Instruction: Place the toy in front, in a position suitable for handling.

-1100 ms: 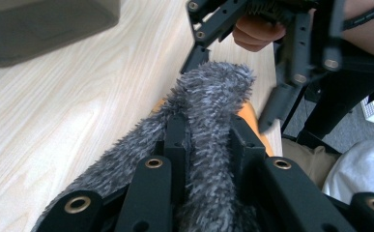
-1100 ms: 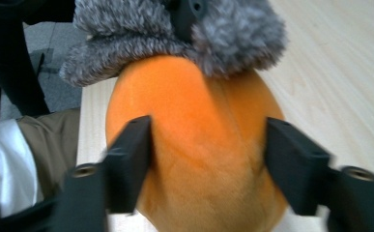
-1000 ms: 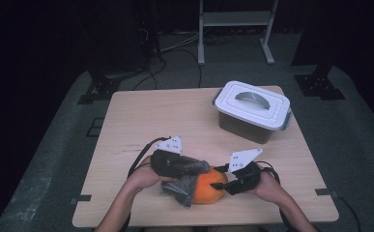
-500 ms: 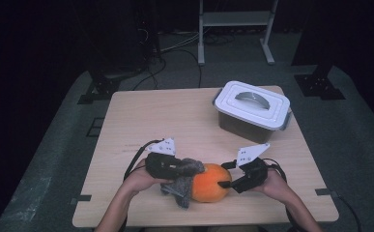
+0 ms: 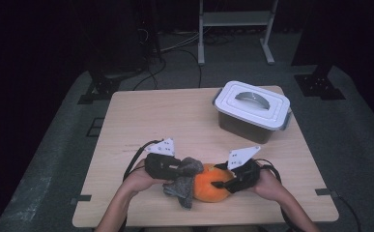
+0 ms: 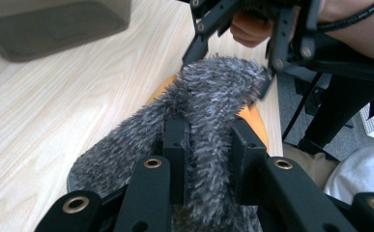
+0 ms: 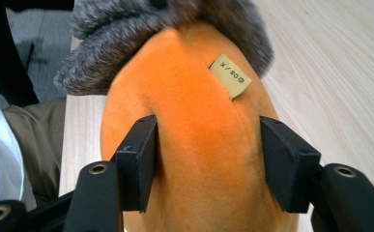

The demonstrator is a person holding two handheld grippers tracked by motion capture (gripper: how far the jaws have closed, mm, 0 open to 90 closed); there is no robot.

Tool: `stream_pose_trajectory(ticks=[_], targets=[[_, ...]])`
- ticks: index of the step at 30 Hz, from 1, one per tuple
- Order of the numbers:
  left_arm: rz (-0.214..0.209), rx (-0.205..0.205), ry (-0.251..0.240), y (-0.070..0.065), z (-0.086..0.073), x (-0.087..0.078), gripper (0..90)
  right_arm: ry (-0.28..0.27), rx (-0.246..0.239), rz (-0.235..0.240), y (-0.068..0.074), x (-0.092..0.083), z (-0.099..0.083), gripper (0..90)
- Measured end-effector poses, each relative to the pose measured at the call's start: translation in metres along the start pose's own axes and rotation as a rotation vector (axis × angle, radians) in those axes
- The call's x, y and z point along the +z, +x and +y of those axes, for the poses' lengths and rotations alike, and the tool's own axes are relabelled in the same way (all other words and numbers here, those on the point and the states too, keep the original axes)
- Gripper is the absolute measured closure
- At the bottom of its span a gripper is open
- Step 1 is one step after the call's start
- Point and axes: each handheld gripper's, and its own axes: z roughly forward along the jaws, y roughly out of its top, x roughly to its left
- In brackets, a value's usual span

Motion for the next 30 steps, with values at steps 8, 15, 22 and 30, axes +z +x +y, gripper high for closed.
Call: stream_pose_trajectory(ticks=[8,15,22,30], targets=[[-0.041,-0.022,-0.020,0.002,0.002,0.021,72.5,-0.028,0.078,0.004,-0.010,-0.015,-0.018,29.8],[-0.061,0.009,-0.012,-0.004,0.015,0.029,72.5,0.001,0.035,-0.038,0.006,-0.020,0.006,17.3],[-0.035,-0.003,0.000,0.000,0.010,0.024,72.5,0.100,0.053,-0.046,0.005,0.002,0.013,29.3],[-0.016,0.021,-0.077,0.000,0.020,-0.001,72.6,-0.023,0.035,-0.056,0.004,0.009,0.023,45.8]])
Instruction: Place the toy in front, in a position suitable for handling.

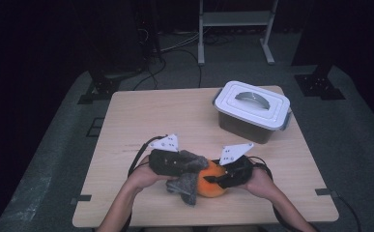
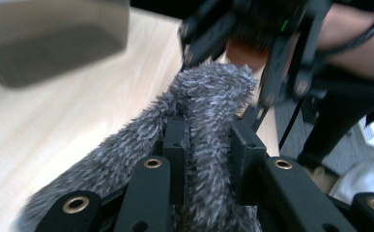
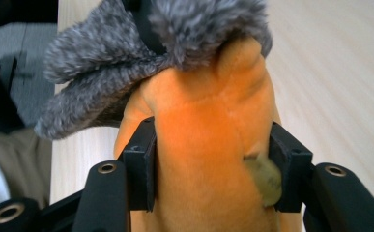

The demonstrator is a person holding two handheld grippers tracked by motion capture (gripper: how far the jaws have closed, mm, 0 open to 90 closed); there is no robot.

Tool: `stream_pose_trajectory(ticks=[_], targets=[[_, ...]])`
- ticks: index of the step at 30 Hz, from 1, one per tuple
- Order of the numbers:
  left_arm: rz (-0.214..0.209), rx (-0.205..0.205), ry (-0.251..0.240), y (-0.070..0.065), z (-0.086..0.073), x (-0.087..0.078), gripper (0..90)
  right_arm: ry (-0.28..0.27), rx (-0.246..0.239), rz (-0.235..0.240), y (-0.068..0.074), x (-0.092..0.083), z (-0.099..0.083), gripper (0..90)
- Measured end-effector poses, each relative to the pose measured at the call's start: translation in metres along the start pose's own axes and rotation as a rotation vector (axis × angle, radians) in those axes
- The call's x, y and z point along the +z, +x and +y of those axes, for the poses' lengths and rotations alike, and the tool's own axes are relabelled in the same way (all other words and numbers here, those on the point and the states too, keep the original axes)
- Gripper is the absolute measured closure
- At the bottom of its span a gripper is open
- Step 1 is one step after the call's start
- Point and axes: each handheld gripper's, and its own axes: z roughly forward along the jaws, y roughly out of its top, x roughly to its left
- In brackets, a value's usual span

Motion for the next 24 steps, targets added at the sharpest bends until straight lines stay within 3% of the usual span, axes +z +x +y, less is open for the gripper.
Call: stream_pose_trajectory(ticks=[3,6,9,11,14,19,22,24], targets=[[0.016,0.013,-0.037,-0.001,0.009,-0.013,72.6,-0.066,0.032,0.027,-0.002,0.005,0.010,45.8],[0.043,0.029,0.004,-0.002,0.007,-0.017,72.6,-0.103,0.043,0.059,-0.006,0.010,0.012,45.4],[0.064,0.034,0.080,0.000,-0.004,-0.011,72.6,-0.052,0.028,0.059,-0.007,0.016,0.003,44.7],[0.040,-0.005,0.052,0.003,-0.015,-0.008,72.5,-0.079,0.053,0.073,-0.011,0.015,-0.006,44.0],[0.039,-0.032,0.044,0.006,-0.024,-0.009,72.5,-0.085,0.066,0.081,-0.018,0.009,-0.014,42.7],[0.039,-0.037,0.061,0.006,-0.029,-0.005,72.2,-0.082,0.104,0.080,-0.029,-0.002,-0.023,39.2],[0.031,-0.028,0.057,0.004,-0.025,0.000,72.2,-0.070,0.149,0.082,-0.032,-0.005,-0.024,29.8],[0.027,-0.016,0.063,0.002,-0.021,0.003,72.2,-0.041,0.151,0.065,-0.028,-0.008,-0.019,22.3]])
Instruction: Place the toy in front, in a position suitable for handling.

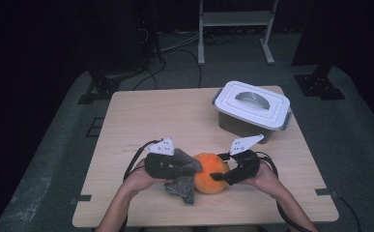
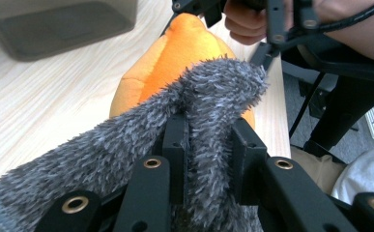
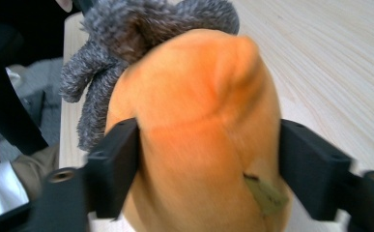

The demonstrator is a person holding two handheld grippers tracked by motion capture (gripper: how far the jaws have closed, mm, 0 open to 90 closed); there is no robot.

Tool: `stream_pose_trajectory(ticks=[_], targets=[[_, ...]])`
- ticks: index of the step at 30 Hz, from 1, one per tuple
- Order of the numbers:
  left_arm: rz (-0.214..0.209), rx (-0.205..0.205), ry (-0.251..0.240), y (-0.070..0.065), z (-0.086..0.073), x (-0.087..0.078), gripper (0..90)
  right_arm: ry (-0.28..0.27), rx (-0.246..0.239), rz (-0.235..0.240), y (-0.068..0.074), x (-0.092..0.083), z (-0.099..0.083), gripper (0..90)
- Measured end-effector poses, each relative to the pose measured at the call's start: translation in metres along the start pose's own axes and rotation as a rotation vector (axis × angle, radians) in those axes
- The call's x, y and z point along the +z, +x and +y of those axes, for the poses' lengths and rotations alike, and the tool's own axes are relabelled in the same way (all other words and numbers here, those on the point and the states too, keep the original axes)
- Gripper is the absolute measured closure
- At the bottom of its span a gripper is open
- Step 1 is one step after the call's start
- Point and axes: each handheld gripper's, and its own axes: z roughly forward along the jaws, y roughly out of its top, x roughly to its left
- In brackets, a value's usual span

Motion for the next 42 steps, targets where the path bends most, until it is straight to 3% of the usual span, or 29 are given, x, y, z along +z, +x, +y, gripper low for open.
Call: stream_pose_trajectory(ticks=[3,5,7,9,13,16,19,28,34,37,42], targets=[[-0.001,0.022,0.014,-0.002,0.006,0.003,72.2,0.054,-0.046,-0.036,0.010,-0.004,0.006,19.6],[-0.002,0.029,0.011,-0.005,0.010,0.006,72.0,0.073,-0.051,-0.045,0.010,-0.004,0.005,21.7],[-0.002,0.039,0.017,-0.008,0.014,0.008,71.7,0.055,-0.030,-0.033,0.007,-0.004,-0.002,31.7],[-0.013,0.055,0.015,-0.011,0.018,0.011,71.7,0.036,-0.023,-0.028,0.005,-0.004,-0.008,36.1],[-0.043,0.089,0.015,-0.018,0.030,0.019,71.8,0.024,-0.019,-0.030,0.005,-0.001,-0.008,37.0],[-0.037,0.109,0.040,-0.019,0.034,0.025,72.2,0.025,-0.032,-0.028,0.007,0.000,-0.008,37.1],[-0.020,0.107,0.041,-0.015,0.030,0.023,74.7,0.020,-0.042,-0.023,0.006,-0.003,-0.011,38.6],[0.039,0.048,0.015,0.000,0.009,0.002,77.6,0.010,-0.031,-0.005,0.000,-0.007,-0.016,38.7],[0.033,0.017,0.012,0.004,-0.001,-0.002,77.4,0.005,-0.059,0.003,0.002,-0.009,-0.020,38.8],[0.025,0.023,0.005,0.001,0.003,0.000,77.1,0.007,-0.060,0.007,0.002,-0.007,-0.019,38.9],[-0.014,0.063,-0.012,-0.008,0.023,0.009,76.8,0.005,-0.076,0.010,0.006,-0.003,-0.018,39.9]])
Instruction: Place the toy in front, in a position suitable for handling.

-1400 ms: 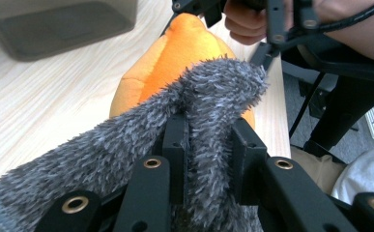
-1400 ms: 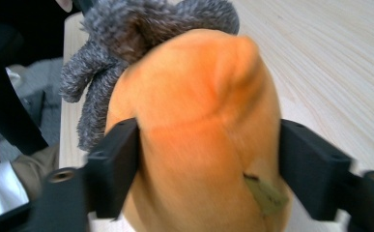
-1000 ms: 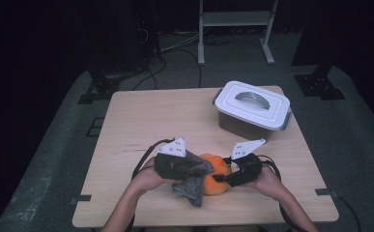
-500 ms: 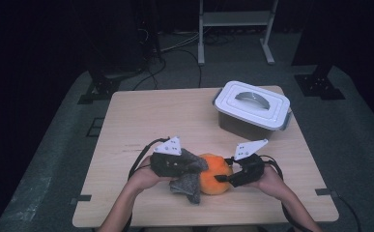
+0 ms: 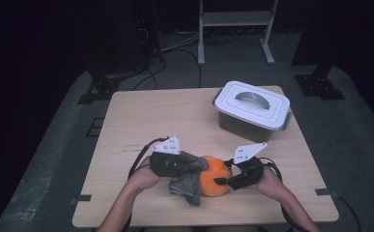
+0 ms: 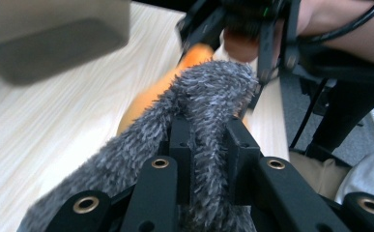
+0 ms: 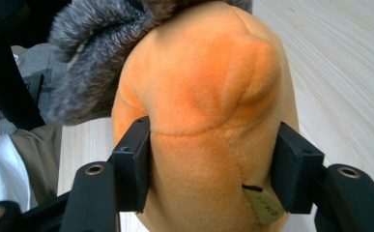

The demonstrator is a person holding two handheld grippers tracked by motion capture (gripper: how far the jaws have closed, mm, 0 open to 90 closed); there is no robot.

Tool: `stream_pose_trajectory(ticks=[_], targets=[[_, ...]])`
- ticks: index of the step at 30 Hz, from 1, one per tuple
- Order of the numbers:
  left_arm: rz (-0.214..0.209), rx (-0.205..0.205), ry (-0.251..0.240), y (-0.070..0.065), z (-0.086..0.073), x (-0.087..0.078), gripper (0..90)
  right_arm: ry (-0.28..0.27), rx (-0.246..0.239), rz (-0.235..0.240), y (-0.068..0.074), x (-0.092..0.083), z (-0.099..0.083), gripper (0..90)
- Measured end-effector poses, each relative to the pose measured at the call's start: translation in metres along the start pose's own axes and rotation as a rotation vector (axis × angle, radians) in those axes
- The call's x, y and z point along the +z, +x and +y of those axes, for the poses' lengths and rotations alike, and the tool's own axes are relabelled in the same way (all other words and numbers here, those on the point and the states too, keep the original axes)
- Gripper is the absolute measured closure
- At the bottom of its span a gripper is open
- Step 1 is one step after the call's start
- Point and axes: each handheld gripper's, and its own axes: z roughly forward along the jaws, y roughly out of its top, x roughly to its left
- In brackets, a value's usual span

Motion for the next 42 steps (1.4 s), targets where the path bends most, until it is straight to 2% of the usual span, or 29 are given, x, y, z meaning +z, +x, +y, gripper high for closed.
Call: stream_pose_trajectory(ticks=[4,7,10,14,17,22,27,32,35,36,39,42], targets=[[-0.019,0.029,0.005,-0.005,0.015,0.010,76.4,0.022,-0.053,-0.007,0.010,0.007,0.005,40.5],[-0.020,0.037,0.017,-0.004,0.019,0.014,76.3,0.032,-0.085,-0.014,0.013,0.007,0.006,40.9],[-0.008,0.016,0.018,0.001,0.016,0.011,76.4,0.025,-0.090,-0.006,0.013,0.003,0.002,42.0],[0.011,-0.030,0.015,0.007,0.004,0.002,76.3,0.039,-0.132,-0.002,0.014,-0.003,-0.002,42.6],[-0.006,-0.046,0.003,0.009,-0.003,0.001,74.6,0.030,-0.121,0.005,0.011,-0.006,-0.005,42.5],[-0.013,-0.049,0.016,0.009,-0.003,0.009,70.1,0.039,-0.120,0.001,0.012,-0.003,-0.003,41.6],[0.004,-0.061,0.014,0.010,-0.003,0.010,63.9,0.024,-0.104,0.000,0.011,-0.003,-0.005,41.0],[0.033,-0.052,0.022,0.009,-0.002,0.011,57.3,0.024,-0.099,-0.004,0.011,-0.003,-0.005,40.5],[0.044,-0.063,0.028,0.007,-0.001,0.011,56.4,0.023,-0.099,-0.006,0.012,-0.003,-0.005,40.2],[0.052,-0.055,0.024,0.006,-0.001,0.011,55.3,0.023,-0.098,-0.007,0.012,-0.003,-0.005,40.0],[0.072,-0.016,0.016,0.004,-0.001,0.010,56.4,0.022,-0.091,-0.009,0.012,-0.004,-0.005,39.3],[0.070,-0.011,0.010,0.003,0.001,0.009,71.7,0.017,-0.081,-0.010,0.011,-0.004,-0.005,38.9]])
